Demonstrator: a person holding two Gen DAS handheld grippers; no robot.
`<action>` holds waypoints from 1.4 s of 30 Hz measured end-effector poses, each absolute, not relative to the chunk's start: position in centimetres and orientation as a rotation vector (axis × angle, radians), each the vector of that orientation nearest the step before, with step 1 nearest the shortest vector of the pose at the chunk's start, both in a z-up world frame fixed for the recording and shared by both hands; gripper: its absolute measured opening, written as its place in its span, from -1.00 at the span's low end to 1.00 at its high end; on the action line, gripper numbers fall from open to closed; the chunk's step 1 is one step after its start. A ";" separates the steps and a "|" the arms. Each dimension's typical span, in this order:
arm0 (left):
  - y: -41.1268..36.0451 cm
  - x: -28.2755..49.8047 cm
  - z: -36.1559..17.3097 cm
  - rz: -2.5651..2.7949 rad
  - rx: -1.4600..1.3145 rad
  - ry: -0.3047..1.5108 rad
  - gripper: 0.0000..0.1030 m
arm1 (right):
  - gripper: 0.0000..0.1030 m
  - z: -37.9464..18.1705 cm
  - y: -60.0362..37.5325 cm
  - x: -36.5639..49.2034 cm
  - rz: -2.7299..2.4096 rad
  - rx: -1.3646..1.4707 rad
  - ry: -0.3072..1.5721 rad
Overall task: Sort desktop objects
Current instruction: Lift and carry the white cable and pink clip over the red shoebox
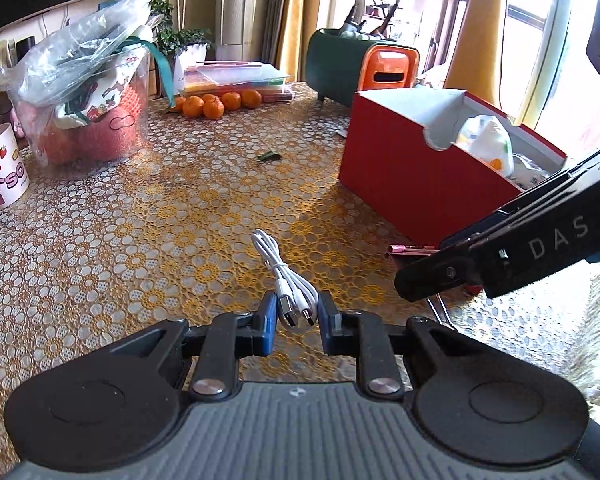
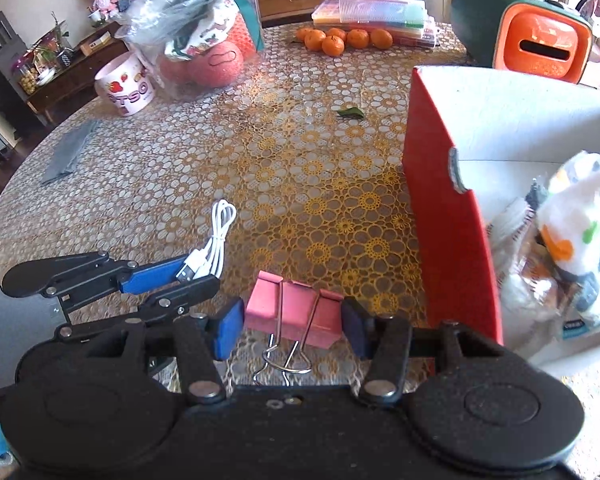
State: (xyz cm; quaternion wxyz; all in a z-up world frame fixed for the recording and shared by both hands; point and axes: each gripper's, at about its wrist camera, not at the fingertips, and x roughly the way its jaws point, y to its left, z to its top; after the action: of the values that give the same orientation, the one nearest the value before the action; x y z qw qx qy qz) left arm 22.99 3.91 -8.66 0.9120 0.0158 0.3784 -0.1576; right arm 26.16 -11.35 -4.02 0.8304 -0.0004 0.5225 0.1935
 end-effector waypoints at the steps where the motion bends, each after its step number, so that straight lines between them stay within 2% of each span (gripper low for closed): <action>1: 3.6 22.6 -8.3 -0.332 0.033 0.780 -0.61 | 0.02 -3.8 -11.6 25.7 0.416 -0.004 1.107; 22: -4.7 18.1 -2.3 -0.481 0.072 0.746 -0.61 | 0.02 0.6 -23.6 19.7 0.373 0.058 1.036; 33: -10.2 20.2 0.6 -0.523 0.137 0.697 -0.61 | 0.02 3.9 -31.0 21.1 0.273 0.041 0.940; 42: -13.2 24.1 1.4 -0.492 0.177 0.689 -0.61 | 0.02 4.0 -33.9 24.8 0.229 0.046 0.879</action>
State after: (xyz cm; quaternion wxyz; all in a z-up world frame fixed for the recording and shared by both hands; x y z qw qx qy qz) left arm 24.08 -13.17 1.37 0.9080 0.0856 0.3337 -0.2383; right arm 24.82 -33.88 4.05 0.8984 0.0220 0.4245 0.1104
